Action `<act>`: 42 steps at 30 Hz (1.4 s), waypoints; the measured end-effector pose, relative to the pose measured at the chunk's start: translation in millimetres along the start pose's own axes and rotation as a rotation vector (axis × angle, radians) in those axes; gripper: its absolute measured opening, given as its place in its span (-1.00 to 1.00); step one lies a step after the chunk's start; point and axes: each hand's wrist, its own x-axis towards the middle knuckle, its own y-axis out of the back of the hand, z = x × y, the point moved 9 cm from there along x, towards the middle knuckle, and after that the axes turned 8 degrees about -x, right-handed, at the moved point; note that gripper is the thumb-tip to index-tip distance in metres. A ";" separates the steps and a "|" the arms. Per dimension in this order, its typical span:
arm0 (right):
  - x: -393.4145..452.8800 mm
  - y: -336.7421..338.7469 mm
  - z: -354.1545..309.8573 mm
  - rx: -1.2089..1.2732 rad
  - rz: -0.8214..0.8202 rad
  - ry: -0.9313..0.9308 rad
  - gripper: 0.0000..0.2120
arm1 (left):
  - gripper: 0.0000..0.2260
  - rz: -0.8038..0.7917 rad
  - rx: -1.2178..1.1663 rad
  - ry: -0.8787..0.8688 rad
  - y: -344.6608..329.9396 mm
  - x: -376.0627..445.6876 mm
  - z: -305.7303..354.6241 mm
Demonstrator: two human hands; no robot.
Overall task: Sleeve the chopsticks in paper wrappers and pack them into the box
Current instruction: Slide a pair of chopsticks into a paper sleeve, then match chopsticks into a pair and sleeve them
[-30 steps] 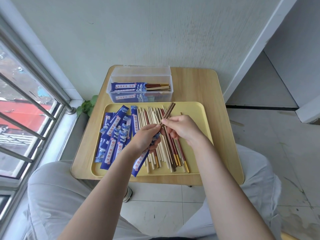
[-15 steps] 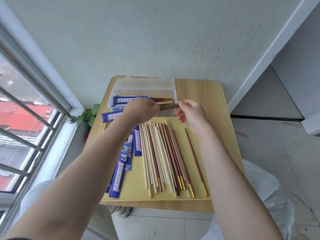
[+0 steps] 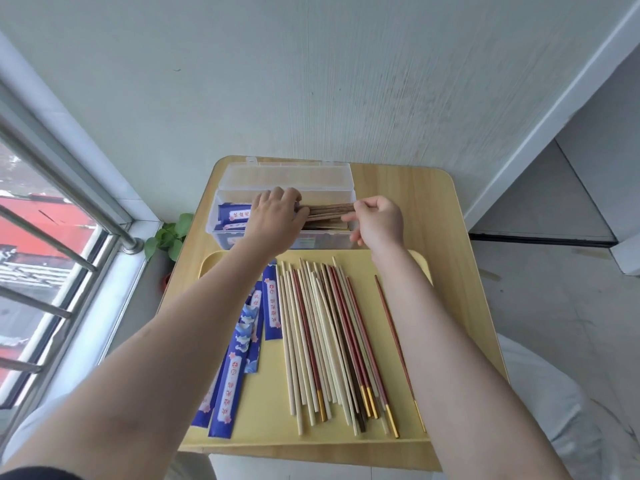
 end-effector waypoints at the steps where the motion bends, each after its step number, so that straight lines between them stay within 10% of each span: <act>1: 0.5 2.2 -0.4 -0.010 0.011 0.008 -0.88 | -0.72 0.029 0.008 0.010 1.7 -1.8 -2.0; 16: 1.8 -3.3 -31.1 -0.615 0.047 0.244 -0.86 | -0.61 0.056 0.113 0.128 2.3 -25.7 -16.8; 27: -6.3 -15.2 -27.8 -0.622 -0.266 0.267 -0.86 | -0.66 0.093 0.097 0.155 1.3 -32.4 -27.2; 42: -0.9 -19.3 -35.5 -0.705 -0.119 0.319 -0.85 | -0.70 0.115 0.066 0.153 4.6 -40.5 -31.9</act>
